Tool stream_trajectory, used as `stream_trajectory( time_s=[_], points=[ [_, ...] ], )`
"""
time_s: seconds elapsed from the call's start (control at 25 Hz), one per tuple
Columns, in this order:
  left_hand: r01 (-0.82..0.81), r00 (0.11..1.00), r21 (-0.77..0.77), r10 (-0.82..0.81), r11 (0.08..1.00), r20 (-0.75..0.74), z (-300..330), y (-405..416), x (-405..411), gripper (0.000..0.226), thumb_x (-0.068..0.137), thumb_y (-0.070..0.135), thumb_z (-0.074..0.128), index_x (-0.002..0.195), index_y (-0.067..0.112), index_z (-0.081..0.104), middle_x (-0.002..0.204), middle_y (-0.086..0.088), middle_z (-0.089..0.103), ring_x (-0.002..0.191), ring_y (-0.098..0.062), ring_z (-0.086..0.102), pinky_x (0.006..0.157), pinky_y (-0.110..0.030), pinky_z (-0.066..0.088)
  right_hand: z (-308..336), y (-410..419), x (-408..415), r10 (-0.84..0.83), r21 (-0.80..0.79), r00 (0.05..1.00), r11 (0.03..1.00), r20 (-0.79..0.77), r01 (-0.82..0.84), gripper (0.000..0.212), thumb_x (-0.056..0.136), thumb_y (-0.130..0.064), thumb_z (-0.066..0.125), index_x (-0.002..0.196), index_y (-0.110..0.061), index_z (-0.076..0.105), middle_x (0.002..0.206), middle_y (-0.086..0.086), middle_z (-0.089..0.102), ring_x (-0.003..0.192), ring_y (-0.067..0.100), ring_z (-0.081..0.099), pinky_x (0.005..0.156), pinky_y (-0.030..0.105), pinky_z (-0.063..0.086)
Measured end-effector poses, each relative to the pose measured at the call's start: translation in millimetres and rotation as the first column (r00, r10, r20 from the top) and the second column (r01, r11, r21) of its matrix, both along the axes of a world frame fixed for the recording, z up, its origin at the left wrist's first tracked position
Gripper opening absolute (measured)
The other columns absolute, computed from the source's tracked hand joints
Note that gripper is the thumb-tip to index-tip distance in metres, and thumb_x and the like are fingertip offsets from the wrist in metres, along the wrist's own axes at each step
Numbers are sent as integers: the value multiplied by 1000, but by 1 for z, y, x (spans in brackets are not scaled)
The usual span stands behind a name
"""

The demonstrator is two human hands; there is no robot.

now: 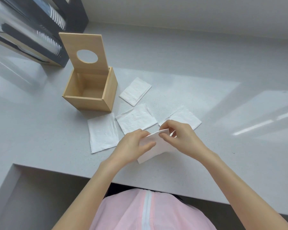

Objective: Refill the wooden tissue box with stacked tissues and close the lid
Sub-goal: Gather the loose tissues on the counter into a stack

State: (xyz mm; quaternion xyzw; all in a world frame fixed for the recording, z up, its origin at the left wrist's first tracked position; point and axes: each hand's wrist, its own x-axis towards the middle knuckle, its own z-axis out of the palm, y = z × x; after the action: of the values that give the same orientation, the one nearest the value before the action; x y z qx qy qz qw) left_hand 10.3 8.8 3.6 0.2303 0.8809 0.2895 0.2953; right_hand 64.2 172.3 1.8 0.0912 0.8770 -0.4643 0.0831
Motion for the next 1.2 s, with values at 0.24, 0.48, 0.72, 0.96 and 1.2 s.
stream_trajectory(
  time_s=[0.24, 0.48, 0.72, 0.96, 1.2],
  points=[
    [-162, 986, 122, 156, 979, 57, 5, -1, -2, 35, 90, 24, 52, 59, 9, 45, 58, -5, 39, 52, -8, 33, 49, -20, 25, 8, 14, -9, -196, -22, 980, 980, -21, 196, 10, 88, -15, 57, 91, -17, 66, 82, -7, 65, 79, 4, 60, 68, 3, 41],
    [-578, 790, 268, 445, 771, 423, 2, -12, 0, 30, 94, 26, 46, 94, 3, 65, 88, -5, 65, 81, -18, 60, 71, -27, 43, -20, 50, -19, -432, 537, 887, 794, 166, 286, 55, 85, -28, 60, 132, -6, 40, 134, 17, 38, 125, 34, 34, 102, 40, 31],
    [-630, 741, 283, 452, 723, 496, 3, -7, -6, 25, 95, 23, 44, 102, 10, 64, 93, -1, 67, 86, -15, 62, 74, -21, 46, -17, 58, -32, -423, 458, 854, 850, 302, 259, 39, 82, -25, 61, 116, -11, 50, 125, 10, 48, 122, 28, 39, 97, 38, 34],
    [-636, 732, 286, 443, 716, 518, 2, -3, -5, 22, 95, 23, 44, 96, 15, 64, 91, 1, 67, 85, -13, 63, 74, -20, 46, -22, 53, -26, -428, 424, 858, 858, 282, 289, 24, 84, -20, 53, 106, -9, 56, 115, 10, 57, 112, 31, 48, 84, 36, 39],
    [-692, 674, 256, 476, 675, 565, 1, -12, -6, 23, 95, 22, 42, 91, 17, 65, 95, -3, 68, 96, -22, 63, 89, -33, 46, -6, 38, -24, -410, 234, 904, 897, 122, 375, 4, 82, -9, 50, 79, -10, 50, 79, 3, 49, 80, 24, 46, 61, 28, 34]
  ],
)
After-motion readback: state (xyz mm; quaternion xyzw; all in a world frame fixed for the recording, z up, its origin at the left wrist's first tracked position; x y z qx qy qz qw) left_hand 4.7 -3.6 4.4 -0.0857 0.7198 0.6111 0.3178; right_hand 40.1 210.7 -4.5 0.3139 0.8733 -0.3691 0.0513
